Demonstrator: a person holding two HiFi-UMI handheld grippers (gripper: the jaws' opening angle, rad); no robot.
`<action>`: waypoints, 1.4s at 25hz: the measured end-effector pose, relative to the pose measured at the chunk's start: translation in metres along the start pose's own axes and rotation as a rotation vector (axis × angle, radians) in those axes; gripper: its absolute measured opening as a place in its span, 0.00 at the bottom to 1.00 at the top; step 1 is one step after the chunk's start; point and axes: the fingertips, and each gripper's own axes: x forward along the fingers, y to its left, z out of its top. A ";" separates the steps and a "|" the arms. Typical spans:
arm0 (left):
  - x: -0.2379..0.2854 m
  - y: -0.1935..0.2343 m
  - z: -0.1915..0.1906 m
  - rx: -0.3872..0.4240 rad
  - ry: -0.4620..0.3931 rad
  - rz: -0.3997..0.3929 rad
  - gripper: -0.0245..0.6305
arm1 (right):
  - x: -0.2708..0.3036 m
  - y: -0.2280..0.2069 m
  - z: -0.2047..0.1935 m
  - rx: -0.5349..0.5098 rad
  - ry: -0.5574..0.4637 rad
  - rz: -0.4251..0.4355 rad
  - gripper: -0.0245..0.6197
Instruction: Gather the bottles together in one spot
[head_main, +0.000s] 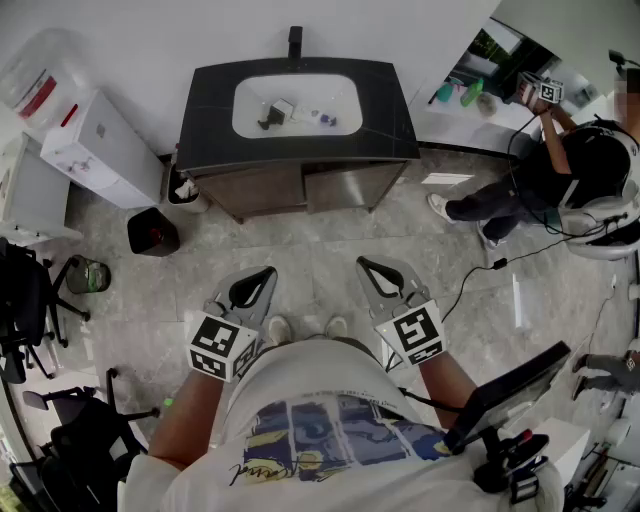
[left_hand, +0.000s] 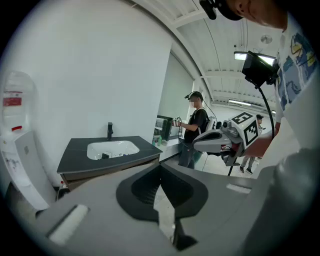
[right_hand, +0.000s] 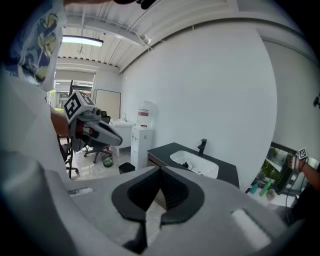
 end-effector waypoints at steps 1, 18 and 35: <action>-0.005 0.002 0.000 0.001 -0.003 -0.004 0.04 | 0.002 0.004 0.003 0.000 0.001 -0.002 0.04; -0.036 0.044 -0.018 -0.003 -0.001 -0.054 0.04 | 0.030 0.053 0.022 0.024 0.007 -0.043 0.09; 0.089 0.098 0.050 -0.004 0.024 0.072 0.04 | 0.111 -0.101 0.025 0.053 -0.057 0.046 0.10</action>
